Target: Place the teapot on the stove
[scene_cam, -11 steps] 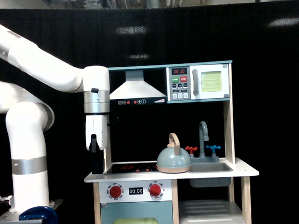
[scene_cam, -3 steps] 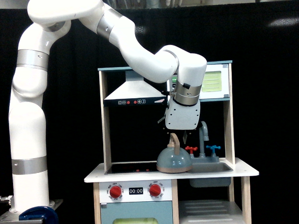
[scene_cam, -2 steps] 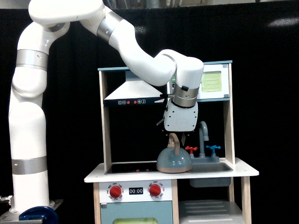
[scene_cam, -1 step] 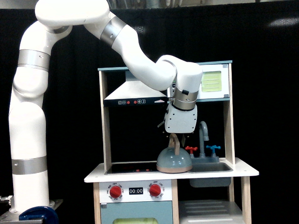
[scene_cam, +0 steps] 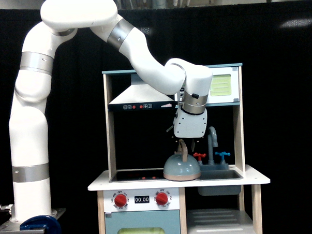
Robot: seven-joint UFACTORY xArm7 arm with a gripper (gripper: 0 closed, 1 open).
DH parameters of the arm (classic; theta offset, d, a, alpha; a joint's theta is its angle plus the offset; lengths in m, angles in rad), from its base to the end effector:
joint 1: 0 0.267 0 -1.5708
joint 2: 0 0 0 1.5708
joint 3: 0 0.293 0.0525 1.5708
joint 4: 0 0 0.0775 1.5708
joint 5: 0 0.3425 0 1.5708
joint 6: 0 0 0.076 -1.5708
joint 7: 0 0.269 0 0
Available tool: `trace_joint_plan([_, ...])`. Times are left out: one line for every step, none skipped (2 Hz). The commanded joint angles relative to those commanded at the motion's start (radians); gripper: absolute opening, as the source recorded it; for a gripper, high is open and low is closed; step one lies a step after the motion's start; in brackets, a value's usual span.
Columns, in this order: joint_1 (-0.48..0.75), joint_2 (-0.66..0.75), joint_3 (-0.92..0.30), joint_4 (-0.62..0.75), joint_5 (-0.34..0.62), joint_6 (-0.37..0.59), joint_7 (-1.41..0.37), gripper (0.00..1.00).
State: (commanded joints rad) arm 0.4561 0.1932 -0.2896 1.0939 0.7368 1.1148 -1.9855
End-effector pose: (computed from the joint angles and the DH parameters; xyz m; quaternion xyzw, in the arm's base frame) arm 0.4460 0.2130 0.1520 -0.6129 -0.7334 -0.1644 0.2438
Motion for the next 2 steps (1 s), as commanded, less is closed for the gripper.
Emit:
trace_joint_plan([-0.019, 0.002, 0.022, -0.020, 0.005, -0.020, -0.013, 0.00])
trace_joint_plan([-0.027, -0.172, 0.061, -0.129, -0.055, -0.007, 0.072, 0.00])
